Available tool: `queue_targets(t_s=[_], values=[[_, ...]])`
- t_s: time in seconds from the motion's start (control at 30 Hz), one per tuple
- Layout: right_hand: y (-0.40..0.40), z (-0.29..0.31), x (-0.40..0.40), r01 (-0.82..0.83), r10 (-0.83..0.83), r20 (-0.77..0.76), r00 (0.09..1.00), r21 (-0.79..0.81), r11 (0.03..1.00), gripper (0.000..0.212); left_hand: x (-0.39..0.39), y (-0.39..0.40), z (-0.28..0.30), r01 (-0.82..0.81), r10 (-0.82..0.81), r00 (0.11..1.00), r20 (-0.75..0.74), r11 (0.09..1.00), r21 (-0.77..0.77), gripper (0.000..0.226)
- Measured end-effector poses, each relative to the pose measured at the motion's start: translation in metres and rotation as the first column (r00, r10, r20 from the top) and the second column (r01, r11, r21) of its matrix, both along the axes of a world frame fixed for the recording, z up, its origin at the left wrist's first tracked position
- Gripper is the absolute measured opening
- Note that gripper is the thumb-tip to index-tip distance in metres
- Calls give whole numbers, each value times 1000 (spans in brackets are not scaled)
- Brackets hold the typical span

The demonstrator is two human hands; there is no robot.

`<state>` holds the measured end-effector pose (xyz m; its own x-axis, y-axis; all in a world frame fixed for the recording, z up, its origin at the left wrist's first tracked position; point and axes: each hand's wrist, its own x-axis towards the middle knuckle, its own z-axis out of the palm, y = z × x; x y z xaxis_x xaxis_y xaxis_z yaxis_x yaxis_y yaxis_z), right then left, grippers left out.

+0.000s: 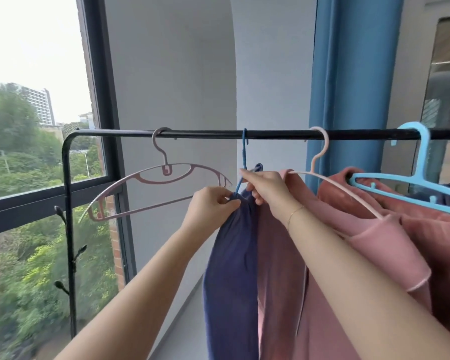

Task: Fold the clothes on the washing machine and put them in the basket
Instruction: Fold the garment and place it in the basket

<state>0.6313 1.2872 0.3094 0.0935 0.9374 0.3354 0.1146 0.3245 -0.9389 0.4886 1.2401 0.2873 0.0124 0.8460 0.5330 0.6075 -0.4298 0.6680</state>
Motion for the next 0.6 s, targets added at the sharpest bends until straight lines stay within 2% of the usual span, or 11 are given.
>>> queue_targets(t_s=[0.1, 0.2, 0.3, 0.47, 0.6], values=[[8, 2, -14, -48, 45, -54, 998, -70, 996, 19, -7, 3, -2, -85, 88, 995, -42, 994, 66, 7], [14, 3, -23, -68, 55, -128, 990, -95, 993, 19, -19, 4, -14, -146, 152, 988, -40, 982, 117, 12], [17, 2, -34, -38, 18, -219, 976, -91, 995, 20, -35, 6, -27, -159, 160, 987, 7, 978, 137, 20], [24, -1, -53, 17, -41, -349, 936, -72, 997, 26, -58, 2, -44, -178, 164, 983, 87, 965, 195, 48], [28, 2, -64, -8, -35, -474, 880, -88, 996, 26, -79, -5, -59, -222, 175, 963, 206, 947, 231, 46]])
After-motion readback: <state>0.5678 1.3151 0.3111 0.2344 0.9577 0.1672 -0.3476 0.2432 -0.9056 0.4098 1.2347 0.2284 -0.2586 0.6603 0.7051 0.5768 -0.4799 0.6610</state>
